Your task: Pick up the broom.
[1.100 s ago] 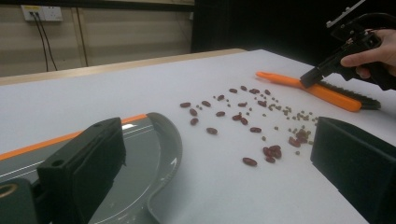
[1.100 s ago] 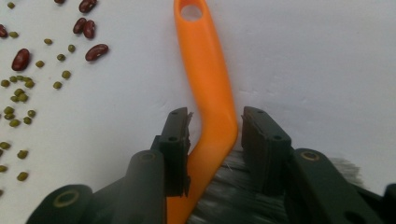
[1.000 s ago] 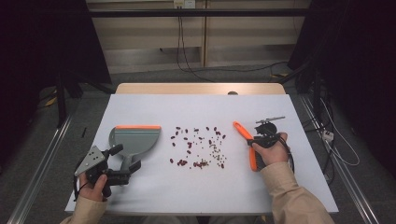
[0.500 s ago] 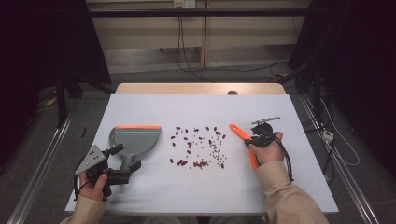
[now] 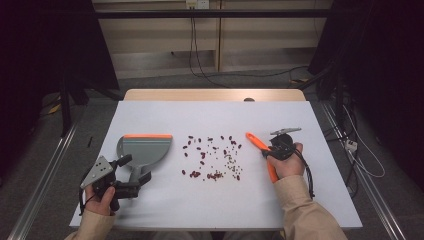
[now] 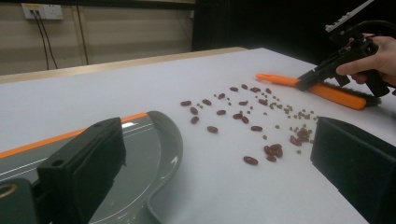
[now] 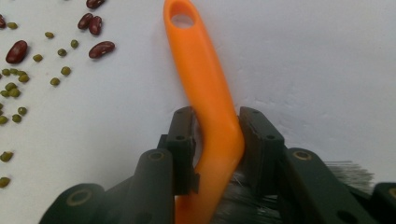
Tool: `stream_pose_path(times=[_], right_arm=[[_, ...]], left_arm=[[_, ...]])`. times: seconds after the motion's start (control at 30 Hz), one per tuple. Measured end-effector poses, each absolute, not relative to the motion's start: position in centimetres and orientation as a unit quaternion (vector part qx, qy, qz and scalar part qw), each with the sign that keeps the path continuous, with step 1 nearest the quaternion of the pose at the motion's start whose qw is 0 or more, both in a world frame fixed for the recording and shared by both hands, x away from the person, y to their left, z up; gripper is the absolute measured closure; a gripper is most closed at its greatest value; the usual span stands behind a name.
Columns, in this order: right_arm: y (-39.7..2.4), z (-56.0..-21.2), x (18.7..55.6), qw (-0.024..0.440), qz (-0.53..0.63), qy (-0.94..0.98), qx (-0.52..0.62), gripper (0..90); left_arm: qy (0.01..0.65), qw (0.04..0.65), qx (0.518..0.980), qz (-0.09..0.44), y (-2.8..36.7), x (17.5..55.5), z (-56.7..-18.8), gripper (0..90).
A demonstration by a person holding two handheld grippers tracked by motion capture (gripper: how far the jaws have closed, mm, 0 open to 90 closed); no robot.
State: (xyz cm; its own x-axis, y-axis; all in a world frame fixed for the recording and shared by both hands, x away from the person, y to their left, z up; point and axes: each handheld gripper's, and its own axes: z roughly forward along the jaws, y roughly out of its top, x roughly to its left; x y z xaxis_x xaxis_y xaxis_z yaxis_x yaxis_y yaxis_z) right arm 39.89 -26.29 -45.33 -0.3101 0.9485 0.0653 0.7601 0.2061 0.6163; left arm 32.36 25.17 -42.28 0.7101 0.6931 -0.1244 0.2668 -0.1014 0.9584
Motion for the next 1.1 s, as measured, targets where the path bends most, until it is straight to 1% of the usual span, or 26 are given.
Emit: stream_pose_path(times=[0.13,0.27,0.4,0.77,1.1], right_arm=[[-26.27,-45.13,40.09,0.157,0.277,0.754,0.574,67.9],[-26.11,-45.05,40.05,0.162,0.275,0.753,0.576,68.5],[-26.75,-44.93,40.26,0.140,0.290,0.745,0.584,69.4],[-26.70,-44.59,40.35,0.140,0.287,0.748,0.582,70.6],[-26.57,-44.44,40.36,0.149,0.287,0.755,0.570,71.3]], left_arm=[[0.333,0.581,0.719,0.186,25.19,32.32,-42.23,2.8],[0.332,0.581,0.718,0.190,25.14,32.23,-42.10,2.8],[0.333,0.581,0.718,0.191,25.14,32.23,-42.13,2.8],[0.333,0.580,0.719,0.191,25.13,32.20,-42.13,2.8],[0.335,0.580,0.718,0.190,25.19,32.26,-42.19,2.8]])
